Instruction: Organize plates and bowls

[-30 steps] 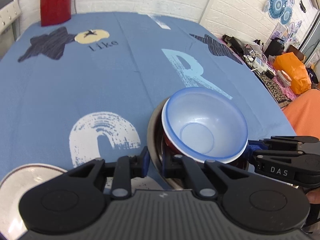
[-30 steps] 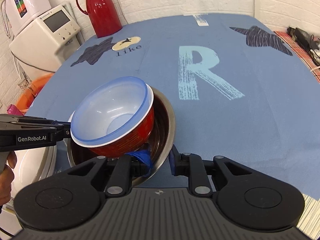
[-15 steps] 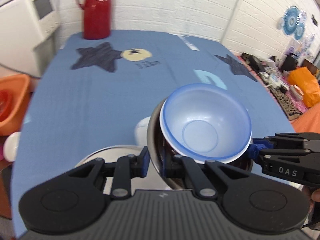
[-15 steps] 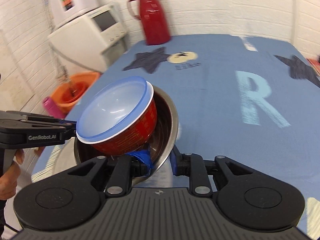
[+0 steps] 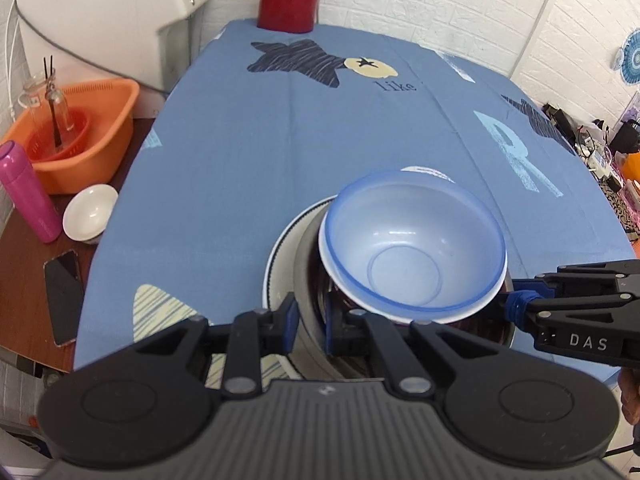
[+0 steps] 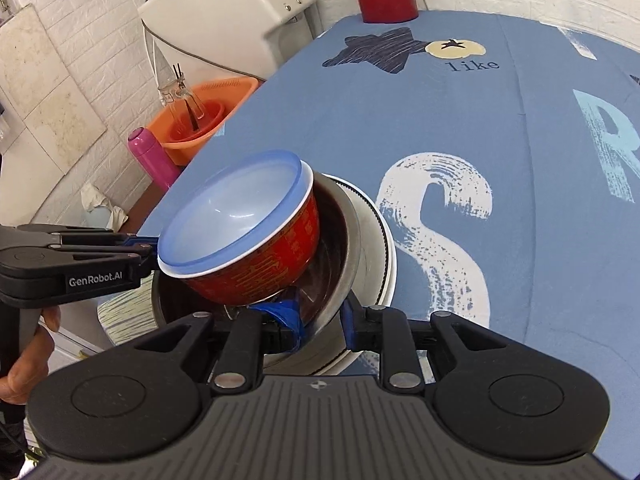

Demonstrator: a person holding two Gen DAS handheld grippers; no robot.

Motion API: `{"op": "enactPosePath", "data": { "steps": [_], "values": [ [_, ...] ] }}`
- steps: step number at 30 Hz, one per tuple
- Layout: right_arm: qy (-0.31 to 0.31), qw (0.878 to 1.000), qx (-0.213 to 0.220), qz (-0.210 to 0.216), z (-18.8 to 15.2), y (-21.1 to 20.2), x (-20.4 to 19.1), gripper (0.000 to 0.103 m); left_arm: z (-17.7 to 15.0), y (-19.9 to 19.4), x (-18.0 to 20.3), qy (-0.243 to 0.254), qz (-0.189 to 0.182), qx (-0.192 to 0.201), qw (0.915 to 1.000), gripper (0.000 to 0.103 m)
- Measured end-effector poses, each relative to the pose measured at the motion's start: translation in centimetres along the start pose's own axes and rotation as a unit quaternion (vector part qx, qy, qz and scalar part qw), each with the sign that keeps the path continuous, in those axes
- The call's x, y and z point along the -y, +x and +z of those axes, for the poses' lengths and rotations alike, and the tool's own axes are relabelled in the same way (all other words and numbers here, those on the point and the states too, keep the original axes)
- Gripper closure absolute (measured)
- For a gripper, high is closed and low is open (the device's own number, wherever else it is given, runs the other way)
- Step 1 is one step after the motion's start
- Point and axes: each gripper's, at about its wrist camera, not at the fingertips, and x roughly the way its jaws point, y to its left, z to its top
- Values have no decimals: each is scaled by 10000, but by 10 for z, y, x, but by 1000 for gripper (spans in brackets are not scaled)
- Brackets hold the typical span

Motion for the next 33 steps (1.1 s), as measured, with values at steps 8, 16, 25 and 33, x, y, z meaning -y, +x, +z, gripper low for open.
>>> {"op": "enactPosePath", "data": {
  "steps": [8, 16, 25, 33],
  "values": [
    [329, 9973, 623, -207, -16, -6, 1, 94, -14, -5, -4, -289, 118, 490, 9983, 89],
    [631, 9909, 1151, -299, -30, -8, -6, 88, -25, -24, -8, -626, 1035, 1375, 9831, 38],
    [1182, 9695, 2076, -548, -43, -43, -4, 81, -29, -41, -2, -847, 1082, 1543, 9784, 37],
    [2086, 9432, 2584, -47, -93, -59, 25, 77, -45, -62, 36, -683, 1033, 1816, 9756, 35]
  ]
}}
